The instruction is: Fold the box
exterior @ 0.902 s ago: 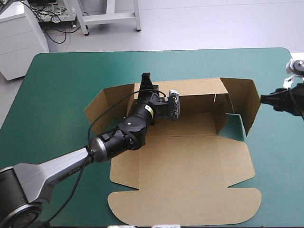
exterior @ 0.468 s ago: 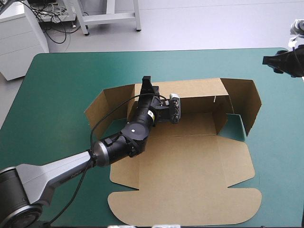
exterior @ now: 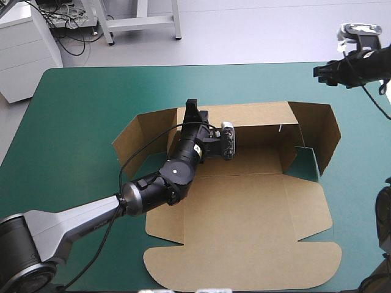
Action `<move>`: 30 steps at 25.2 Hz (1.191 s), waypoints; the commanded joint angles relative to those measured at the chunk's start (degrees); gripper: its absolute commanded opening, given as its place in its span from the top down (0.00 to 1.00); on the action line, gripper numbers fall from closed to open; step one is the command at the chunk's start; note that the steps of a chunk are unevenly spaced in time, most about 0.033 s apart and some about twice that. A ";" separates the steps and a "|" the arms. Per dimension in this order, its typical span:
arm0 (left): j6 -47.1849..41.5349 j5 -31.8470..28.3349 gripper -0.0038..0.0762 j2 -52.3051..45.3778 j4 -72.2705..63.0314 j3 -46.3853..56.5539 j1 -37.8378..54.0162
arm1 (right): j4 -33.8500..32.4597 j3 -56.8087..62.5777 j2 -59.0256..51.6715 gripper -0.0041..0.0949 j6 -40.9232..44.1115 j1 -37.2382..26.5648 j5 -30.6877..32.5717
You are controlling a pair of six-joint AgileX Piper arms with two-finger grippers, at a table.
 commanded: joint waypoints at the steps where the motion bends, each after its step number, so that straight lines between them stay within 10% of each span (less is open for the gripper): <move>1: -1.71 -0.26 0.99 -2.22 1.82 -1.41 -0.72 | -3.32 -3.07 0.50 0.50 0.29 2.93 -2.49; 30: -1.71 1.16 0.99 -2.22 1.92 -1.41 -0.72 | -5.71 5.65 1.45 0.35 -1.05 4.44 5.34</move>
